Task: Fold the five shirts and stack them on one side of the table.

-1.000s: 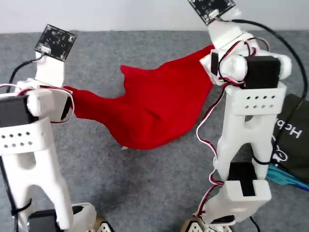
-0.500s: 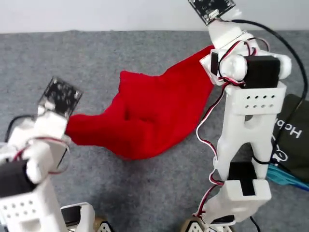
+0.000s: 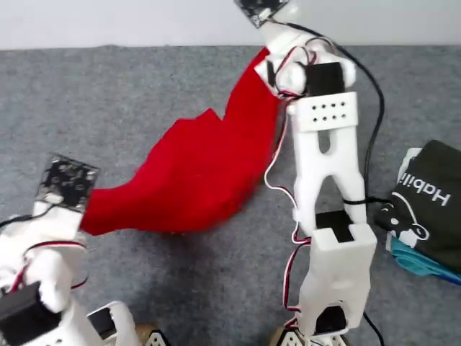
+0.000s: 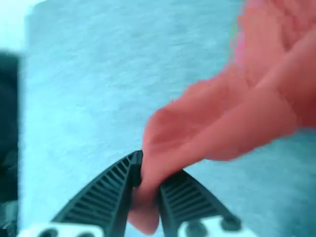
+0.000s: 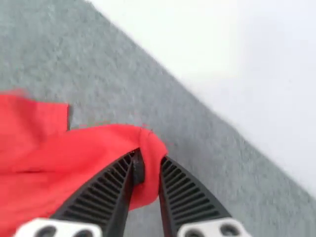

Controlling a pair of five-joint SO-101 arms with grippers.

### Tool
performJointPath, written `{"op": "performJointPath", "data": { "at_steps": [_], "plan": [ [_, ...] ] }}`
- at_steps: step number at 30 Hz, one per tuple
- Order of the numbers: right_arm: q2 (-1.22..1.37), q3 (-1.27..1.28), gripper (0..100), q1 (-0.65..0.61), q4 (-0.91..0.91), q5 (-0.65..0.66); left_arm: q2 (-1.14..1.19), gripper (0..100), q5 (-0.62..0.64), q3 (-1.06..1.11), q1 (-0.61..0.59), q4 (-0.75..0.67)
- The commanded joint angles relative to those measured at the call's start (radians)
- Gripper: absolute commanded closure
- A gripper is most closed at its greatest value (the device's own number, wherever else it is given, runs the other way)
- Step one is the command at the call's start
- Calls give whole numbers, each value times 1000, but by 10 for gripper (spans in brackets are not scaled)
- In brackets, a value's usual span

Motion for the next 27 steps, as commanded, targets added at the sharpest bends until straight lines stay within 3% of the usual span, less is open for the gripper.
{"op": "performJointPath", "data": {
  "at_steps": [1, 7, 12, 16, 22, 27],
  "plan": [
    [7, -46, 988, -18, -70, 8, -37, 986, -46, 1, -127, -81],
    [160, -46, 983, -44, -107, 6, -49, 986, -68, 90, -141, -55],
    [196, -49, 826, -59, 44, -26, -49, 986, -68, 168, -144, -58],
    [143, -110, 780, -51, 189, -104, -48, 986, -68, 206, -144, -58],
    [91, -222, 815, -90, 509, -48, -49, 986, -57, 294, -146, -58],
    [38, -75, 965, -113, 530, -14, -48, 986, 2, 369, -146, -91]
  ]
}}
